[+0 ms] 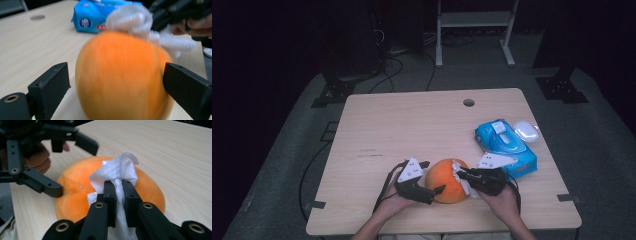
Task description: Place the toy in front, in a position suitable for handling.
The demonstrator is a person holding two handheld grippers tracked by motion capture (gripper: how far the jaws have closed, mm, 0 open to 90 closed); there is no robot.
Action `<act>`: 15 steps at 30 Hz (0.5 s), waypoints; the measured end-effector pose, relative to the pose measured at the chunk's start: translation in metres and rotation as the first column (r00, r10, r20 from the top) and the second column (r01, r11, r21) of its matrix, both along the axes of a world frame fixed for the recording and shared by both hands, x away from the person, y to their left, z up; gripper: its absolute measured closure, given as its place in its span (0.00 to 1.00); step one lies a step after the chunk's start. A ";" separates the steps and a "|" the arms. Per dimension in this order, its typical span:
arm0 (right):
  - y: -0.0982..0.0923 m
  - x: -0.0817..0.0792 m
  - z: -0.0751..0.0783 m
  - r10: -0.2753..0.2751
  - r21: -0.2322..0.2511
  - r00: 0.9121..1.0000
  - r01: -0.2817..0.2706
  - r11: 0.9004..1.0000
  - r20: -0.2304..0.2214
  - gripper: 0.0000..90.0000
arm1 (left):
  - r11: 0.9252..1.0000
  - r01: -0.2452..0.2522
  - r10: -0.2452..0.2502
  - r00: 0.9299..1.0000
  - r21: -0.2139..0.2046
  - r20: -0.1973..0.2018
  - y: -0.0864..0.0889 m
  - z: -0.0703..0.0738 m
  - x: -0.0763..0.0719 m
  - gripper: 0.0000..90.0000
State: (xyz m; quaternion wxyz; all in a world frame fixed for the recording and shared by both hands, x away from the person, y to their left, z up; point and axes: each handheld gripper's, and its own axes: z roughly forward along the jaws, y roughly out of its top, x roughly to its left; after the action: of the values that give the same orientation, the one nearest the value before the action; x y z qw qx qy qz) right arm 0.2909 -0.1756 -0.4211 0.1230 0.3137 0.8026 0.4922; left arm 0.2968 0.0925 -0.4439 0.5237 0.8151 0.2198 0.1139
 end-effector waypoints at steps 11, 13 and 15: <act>0.023 -0.017 0.019 0.064 -0.038 0.993 -0.060 0.997 0.095 0.92 | 0.997 0.017 -0.026 0.989 0.069 0.142 -0.013 0.011 -0.016 0.41; 0.013 -0.010 0.013 0.038 -0.022 0.997 -0.037 0.999 0.067 0.92 | 0.999 0.011 -0.016 0.993 0.041 0.121 -0.010 0.008 -0.012 0.35; 0.007 -0.007 0.009 0.027 -0.031 0.999 -0.026 0.999 0.047 0.92 | 0.999 -0.024 0.023 0.998 0.021 0.054 -0.009 0.005 -0.004 0.19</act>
State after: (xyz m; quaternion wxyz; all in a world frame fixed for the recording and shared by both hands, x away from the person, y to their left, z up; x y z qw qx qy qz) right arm 0.2837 -0.1689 -0.4120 0.1404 0.2894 0.8108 0.4890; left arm 0.2930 0.0840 -0.4392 0.5192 0.8148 0.2139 0.1443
